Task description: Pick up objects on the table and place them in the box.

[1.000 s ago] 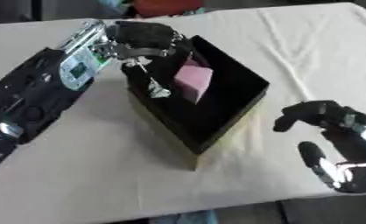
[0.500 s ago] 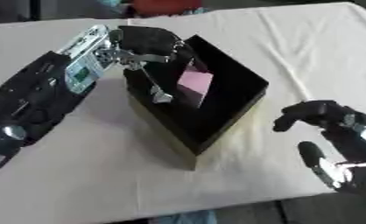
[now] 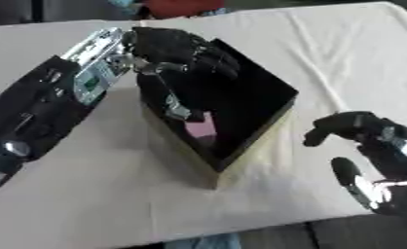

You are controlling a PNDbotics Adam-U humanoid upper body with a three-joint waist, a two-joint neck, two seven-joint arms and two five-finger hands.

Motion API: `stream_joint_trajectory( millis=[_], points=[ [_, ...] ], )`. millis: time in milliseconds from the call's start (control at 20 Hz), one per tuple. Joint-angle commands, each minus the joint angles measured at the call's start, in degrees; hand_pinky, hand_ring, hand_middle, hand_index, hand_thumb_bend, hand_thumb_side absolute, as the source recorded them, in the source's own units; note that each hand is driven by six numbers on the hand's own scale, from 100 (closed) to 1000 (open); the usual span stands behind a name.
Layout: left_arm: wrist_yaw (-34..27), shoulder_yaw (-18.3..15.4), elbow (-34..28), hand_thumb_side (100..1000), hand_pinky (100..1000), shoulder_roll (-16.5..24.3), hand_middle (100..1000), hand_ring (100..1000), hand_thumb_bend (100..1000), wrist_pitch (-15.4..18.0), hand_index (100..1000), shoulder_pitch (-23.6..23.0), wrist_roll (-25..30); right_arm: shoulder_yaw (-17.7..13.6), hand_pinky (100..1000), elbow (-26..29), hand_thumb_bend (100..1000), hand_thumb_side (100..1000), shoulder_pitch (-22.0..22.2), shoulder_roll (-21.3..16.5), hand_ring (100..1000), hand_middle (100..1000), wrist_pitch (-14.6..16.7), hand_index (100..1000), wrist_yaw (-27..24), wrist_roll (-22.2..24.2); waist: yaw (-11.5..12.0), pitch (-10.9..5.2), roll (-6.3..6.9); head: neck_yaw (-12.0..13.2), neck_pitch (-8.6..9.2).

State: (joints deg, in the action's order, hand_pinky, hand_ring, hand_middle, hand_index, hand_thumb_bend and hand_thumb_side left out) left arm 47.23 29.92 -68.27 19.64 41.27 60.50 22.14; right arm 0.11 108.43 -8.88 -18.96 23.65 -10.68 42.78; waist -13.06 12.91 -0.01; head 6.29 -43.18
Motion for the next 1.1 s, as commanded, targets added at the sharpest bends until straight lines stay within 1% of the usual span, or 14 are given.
stream_joint_trajectory(
  millis=[50, 100, 250, 400, 550, 600, 650, 700, 800, 850, 900, 950, 1050, 1100],
  points=[
    [0.2, -1.2, -1.6, 866, 846, 1.2, 919, 890, 420, 3.7, 980, 1.2, 2.0, -0.2, 736, 0.8, 100, 388, -0.3, -0.6, 666, 599, 7.7, 838, -0.2, 7.6, 0.2, -1.07, -0.32, -0.3, 0.54],
    [-0.2, -1.4, -2.1, 825, 844, 1.7, 911, 883, 399, 3.6, 977, 1.1, 1.6, -0.2, 736, 0.8, 100, 388, -0.2, -0.6, 666, 599, 7.7, 838, -0.2, 7.6, 0.5, -1.15, -0.35, -0.3, 0.50],
    [-2.5, -2.6, -4.5, 757, 839, 4.0, 896, 869, 348, 2.6, 972, 0.4, 0.6, -0.4, 736, 0.7, 100, 388, 0.0, -0.6, 666, 599, 7.6, 838, -0.1, 7.5, 1.4, -1.38, -0.40, -0.6, 0.42],
    [-5.1, -4.8, -8.5, 647, 817, 6.9, 857, 832, 278, 0.7, 956, -1.5, -1.4, -0.6, 736, 0.8, 100, 387, 0.1, -0.6, 666, 599, 7.6, 838, 0.1, 7.3, 2.7, -1.50, -0.49, -0.7, 0.32],
    [-7.9, -8.2, -13.0, 546, 782, 10.7, 803, 782, 224, -1.5, 936, -4.7, -4.1, -0.8, 736, 0.8, 100, 388, 0.2, -0.6, 666, 599, 7.5, 838, 0.3, 7.0, 3.9, -1.61, -0.62, -1.3, 0.44],
    [-8.9, -9.4, -14.6, 463, 766, 12.1, 782, 762, 172, -2.2, 928, -6.0, -5.1, -0.9, 735, 0.8, 100, 388, 0.3, -0.6, 666, 599, 7.5, 838, 0.4, 6.9, 4.3, -1.62, -0.63, -1.5, 0.51],
    [-9.8, -10.8, -16.2, 418, 760, 13.5, 776, 755, 140, -3.1, 926, -7.5, -6.1, -1.2, 735, 0.8, 100, 388, 0.3, -0.6, 666, 599, 7.5, 838, 0.5, 6.7, 4.8, -1.54, -0.67, -1.8, 0.65],
    [-10.8, -12.0, -17.7, 396, 747, 14.9, 758, 735, 100, -4.0, 919, -8.9, -7.0, -1.3, 735, 0.8, 100, 388, 0.3, -0.6, 666, 600, 7.5, 838, 0.6, 6.5, 5.3, -1.45, -0.70, -2.0, 0.72],
    [-12.7, -14.6, -20.7, 354, 729, 17.2, 730, 704, 100, -5.9, 907, -12.0, -9.0, -1.7, 735, 0.9, 100, 388, 0.3, -0.6, 666, 600, 7.5, 838, 0.9, 6.1, 6.3, -1.27, -0.75, -2.5, 0.95],
    [-13.7, -15.9, -21.7, 351, 722, 18.0, 718, 691, 100, -6.8, 904, -13.5, -9.9, -1.9, 735, 1.0, 100, 388, 0.3, -0.6, 666, 600, 7.5, 838, 1.0, 5.9, 6.7, -1.16, -0.75, -2.7, 1.13],
    [-14.5, -16.9, -22.5, 361, 716, 18.6, 707, 680, 100, -7.7, 900, -15.0, -10.8, -2.1, 735, 1.1, 100, 388, 0.2, -0.6, 666, 600, 7.6, 838, 1.2, 5.7, 7.0, -1.09, -0.74, -2.8, 1.22],
    [-15.5, -18.1, -22.9, 409, 708, 18.9, 690, 665, 100, -8.6, 886, -16.5, -11.7, -2.3, 735, 1.1, 100, 388, 0.2, -0.5, 666, 600, 7.6, 838, 1.4, 5.3, 7.3, -0.97, -0.75, -3.0, 1.35],
    [-17.3, -20.5, -23.5, 420, 695, 19.0, 662, 638, 100, -10.5, 868, -19.5, -13.4, -2.7, 735, 1.2, 100, 387, 0.2, -0.4, 666, 599, 7.5, 838, 1.7, 4.7, 7.9, -0.76, -0.90, -3.3, 1.66],
    [-18.2, -21.7, -23.9, 410, 687, 19.0, 644, 622, 100, -11.4, 856, -20.9, -13.8, -2.8, 735, 1.2, 100, 387, 0.1, -0.4, 666, 599, 7.5, 838, 1.8, 4.5, 8.2, -0.70, -0.99, -3.4, 1.81]
  ],
)
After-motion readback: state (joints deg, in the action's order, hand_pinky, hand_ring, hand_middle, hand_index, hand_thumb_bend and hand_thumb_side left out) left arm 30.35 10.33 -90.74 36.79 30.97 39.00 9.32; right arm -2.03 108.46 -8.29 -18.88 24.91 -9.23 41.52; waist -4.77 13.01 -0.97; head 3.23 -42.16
